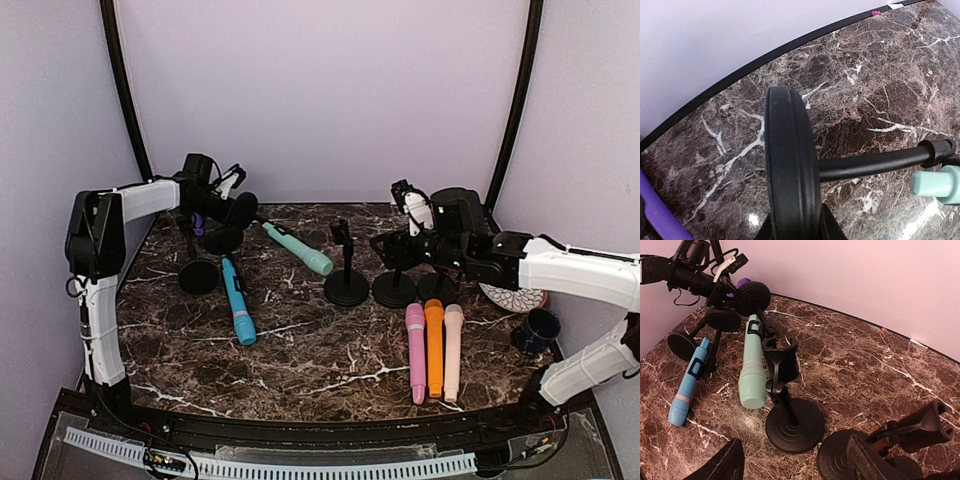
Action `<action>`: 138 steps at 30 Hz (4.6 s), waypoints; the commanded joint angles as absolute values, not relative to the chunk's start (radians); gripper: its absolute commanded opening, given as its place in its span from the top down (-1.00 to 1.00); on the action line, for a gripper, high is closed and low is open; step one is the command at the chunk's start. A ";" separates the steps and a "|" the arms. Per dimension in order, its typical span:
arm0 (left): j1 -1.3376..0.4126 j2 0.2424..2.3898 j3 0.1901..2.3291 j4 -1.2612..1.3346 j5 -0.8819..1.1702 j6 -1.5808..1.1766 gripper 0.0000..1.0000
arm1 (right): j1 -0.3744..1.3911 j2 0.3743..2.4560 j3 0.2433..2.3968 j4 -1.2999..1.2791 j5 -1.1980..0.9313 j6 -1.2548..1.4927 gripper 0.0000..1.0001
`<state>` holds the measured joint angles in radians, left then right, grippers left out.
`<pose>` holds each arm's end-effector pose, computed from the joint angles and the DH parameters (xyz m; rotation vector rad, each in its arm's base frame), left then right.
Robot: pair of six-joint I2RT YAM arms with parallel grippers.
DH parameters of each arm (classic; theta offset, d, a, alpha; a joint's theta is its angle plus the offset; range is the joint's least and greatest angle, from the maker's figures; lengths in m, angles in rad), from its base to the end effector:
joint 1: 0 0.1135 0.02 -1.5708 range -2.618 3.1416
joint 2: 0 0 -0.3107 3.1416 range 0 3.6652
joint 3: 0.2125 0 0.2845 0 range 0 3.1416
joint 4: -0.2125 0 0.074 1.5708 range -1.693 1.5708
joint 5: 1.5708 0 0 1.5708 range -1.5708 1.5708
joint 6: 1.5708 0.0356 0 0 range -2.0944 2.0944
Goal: Remove the microphone from the stand
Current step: Pick up the microphone stand with the microphone from the center of the board, then pass from the left arm to the right, then remove the microphone from the microphone stand.
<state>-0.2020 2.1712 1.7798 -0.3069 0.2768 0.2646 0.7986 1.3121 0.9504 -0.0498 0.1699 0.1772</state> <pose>0.5451 -0.1216 0.2496 0.6617 2.1531 -0.2802 0.2289 0.2264 0.3279 -0.5060 1.9409 0.4640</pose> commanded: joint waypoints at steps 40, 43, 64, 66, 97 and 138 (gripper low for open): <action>-0.327 1.436 1.096 -0.054 0.839 -0.548 1.00 | 0.815 1.198 0.918 0.213 -0.403 0.020 -0.90; -0.355 1.440 1.104 -0.091 0.902 -0.553 1.00 | 0.829 1.222 0.924 0.230 -0.436 -0.012 -0.88; -0.531 1.524 1.150 -0.208 1.122 -0.451 1.00 | 0.927 1.345 0.958 0.404 -0.613 -0.101 -0.14; -0.532 1.526 1.154 -0.205 1.124 -0.451 1.00 | 0.931 1.349 0.967 0.377 -0.611 -0.116 0.00; -0.497 1.531 1.173 -0.223 0.869 -0.369 -0.24 | 0.937 1.353 0.968 0.398 -0.250 0.000 1.00; -0.327 1.014 0.849 0.036 0.142 -0.046 -0.56 | 0.927 1.935 1.264 0.796 -0.015 0.089 1.00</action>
<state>-0.3275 1.0424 0.8715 -0.0055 0.1520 -0.0650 0.9340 1.9198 1.1938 0.5827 -0.0330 0.1043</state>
